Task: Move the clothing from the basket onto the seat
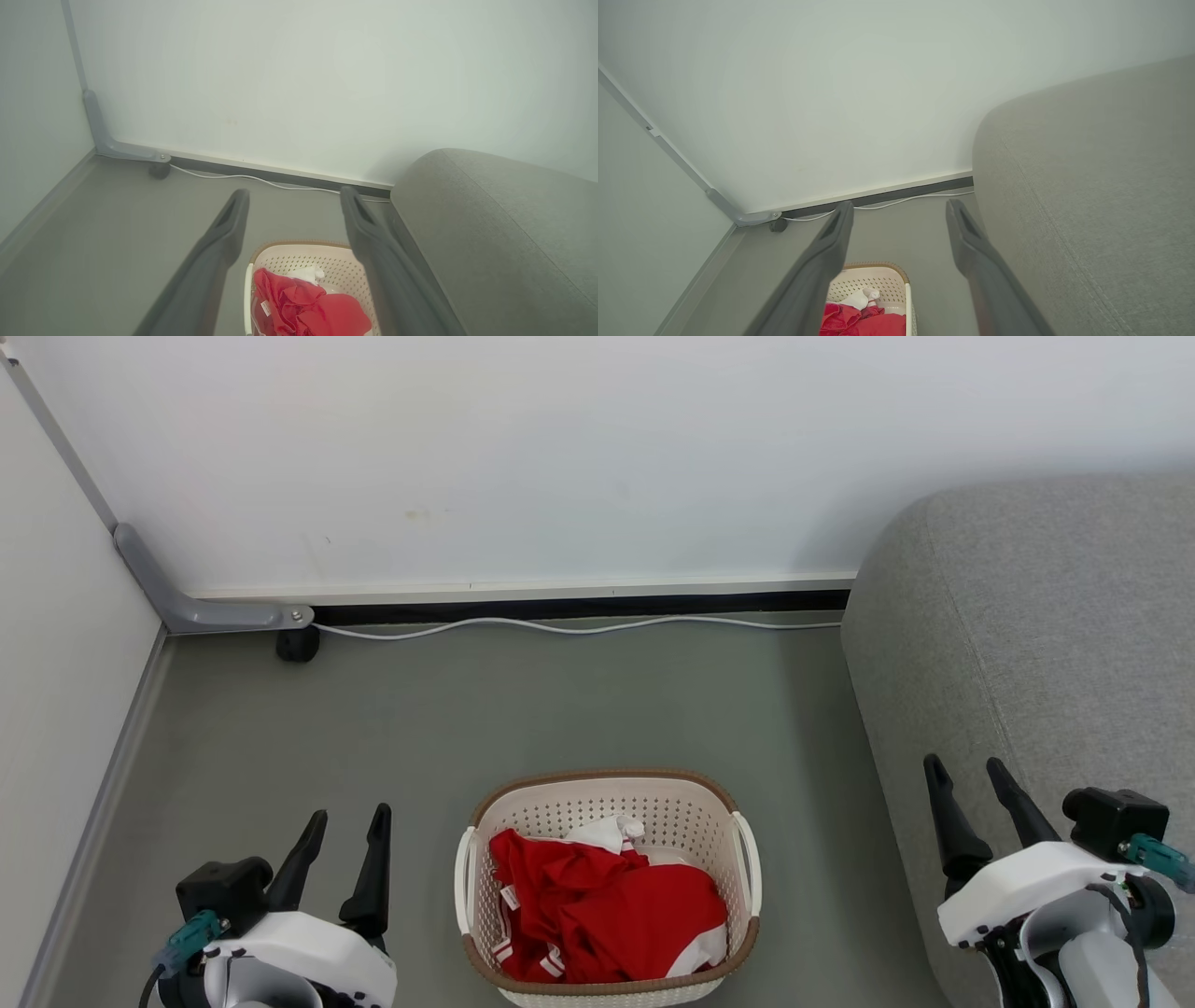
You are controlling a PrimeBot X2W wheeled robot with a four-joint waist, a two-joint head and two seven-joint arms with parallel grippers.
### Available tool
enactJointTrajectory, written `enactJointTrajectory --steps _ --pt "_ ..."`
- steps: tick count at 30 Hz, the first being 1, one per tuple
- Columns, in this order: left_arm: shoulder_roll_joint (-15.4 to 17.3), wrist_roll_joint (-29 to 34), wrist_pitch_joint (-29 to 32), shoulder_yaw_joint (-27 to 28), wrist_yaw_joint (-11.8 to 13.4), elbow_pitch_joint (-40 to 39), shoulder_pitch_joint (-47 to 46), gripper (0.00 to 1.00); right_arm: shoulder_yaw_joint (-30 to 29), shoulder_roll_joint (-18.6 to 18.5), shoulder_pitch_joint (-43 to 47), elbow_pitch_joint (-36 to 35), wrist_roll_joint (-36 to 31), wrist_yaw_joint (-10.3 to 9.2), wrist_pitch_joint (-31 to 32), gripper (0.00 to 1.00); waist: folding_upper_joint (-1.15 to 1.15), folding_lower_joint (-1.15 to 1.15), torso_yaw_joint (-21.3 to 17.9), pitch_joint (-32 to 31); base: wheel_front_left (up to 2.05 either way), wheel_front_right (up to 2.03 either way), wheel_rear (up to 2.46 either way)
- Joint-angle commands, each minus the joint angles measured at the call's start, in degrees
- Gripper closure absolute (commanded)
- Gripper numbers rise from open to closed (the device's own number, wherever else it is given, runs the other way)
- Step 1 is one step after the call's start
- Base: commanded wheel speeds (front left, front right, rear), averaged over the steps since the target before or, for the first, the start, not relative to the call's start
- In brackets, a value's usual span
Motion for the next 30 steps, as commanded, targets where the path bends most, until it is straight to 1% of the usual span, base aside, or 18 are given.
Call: enactJointTrajectory --steps 1,12,26,30 --pt "0.69 1.95 -0.89 1.69 -0.31 -1.03 -3.71 0.00 0.63 -0.82 -2.63 -0.81 -2.18 0.36 -1.16 0.00 0.00 0.00 -0.01 0.00 0.00 0.00 0.00" --pt "0.41 8.71 -2.57 2.23 -0.35 -0.05 -4.51 0.00 -0.31 -0.70 -3.53 0.00 -9.95 0.39 -2.84 0.00 0.00 0.00 -0.05 0.29 0.00 0.00 0.00" --pt "0.03 18.87 -5.09 3.35 -0.42 0.03 -5.56 0.00 -1.21 -0.73 -5.07 0.29 -21.07 0.42 -5.36 0.00 0.00 0.00 -0.39 0.76 0.00 0.00 0.00" --pt "-0.28 18.66 -5.09 3.98 -0.42 0.19 -5.55 0.00 -1.83 -0.52 -5.02 0.03 -21.18 0.42 -5.36 0.00 0.00 0.00 -0.43 0.82 0.00 0.00 0.00"
